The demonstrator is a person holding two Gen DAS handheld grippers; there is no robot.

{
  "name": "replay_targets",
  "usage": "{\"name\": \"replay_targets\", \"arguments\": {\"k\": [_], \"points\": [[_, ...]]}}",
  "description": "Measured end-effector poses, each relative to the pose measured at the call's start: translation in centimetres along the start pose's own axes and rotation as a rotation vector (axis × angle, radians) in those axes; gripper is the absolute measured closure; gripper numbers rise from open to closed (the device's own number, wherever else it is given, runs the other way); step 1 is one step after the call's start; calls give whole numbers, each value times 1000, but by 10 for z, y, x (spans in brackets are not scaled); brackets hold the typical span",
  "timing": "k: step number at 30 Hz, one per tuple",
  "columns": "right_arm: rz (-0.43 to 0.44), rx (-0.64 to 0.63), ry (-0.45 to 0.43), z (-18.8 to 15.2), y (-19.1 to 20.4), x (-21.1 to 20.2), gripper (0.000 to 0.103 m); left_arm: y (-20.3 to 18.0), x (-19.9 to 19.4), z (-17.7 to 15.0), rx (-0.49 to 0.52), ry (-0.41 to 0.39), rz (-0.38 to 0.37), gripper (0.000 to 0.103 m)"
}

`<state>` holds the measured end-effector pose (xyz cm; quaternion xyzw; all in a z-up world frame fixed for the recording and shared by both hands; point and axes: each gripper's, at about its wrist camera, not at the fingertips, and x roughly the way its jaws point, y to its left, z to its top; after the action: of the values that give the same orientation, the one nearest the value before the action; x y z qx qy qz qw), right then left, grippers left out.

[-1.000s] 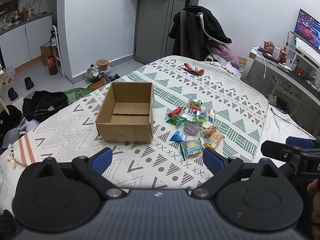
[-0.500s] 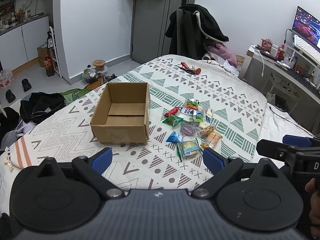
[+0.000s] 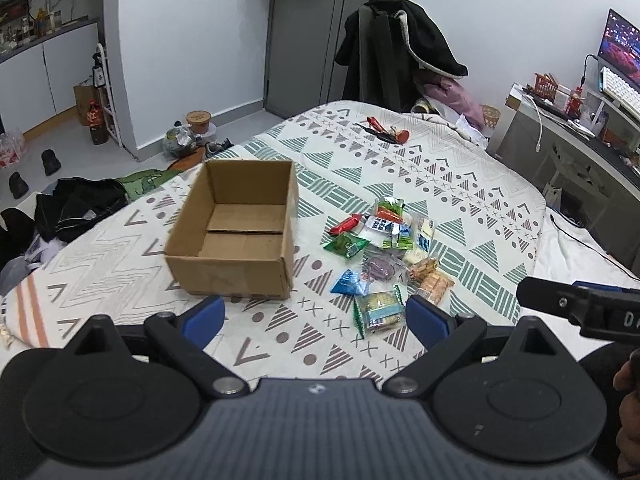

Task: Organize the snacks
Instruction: 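Reach left gripper to green cracker pack while right gripper reaches to bread roll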

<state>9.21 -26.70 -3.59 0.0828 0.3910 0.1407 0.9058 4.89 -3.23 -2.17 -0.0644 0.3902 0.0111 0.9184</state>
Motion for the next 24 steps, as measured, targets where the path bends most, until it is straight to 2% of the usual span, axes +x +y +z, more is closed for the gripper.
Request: {"name": "replay_targets", "arguments": {"k": [10,15,21,24], "points": [[-13,124,112,6,-30,52,21,-8,54,12,-36,49,-35,7],[-21,147,132,14,-38,70,22,-13,83,14,-53,97,-49,7],[-27,200,166,18,-54,99,32,-16,116,16,-79,145,-62,9],[-18,235,183,15,-62,112,32,-20,130,15,-76,160,-67,9]]}}
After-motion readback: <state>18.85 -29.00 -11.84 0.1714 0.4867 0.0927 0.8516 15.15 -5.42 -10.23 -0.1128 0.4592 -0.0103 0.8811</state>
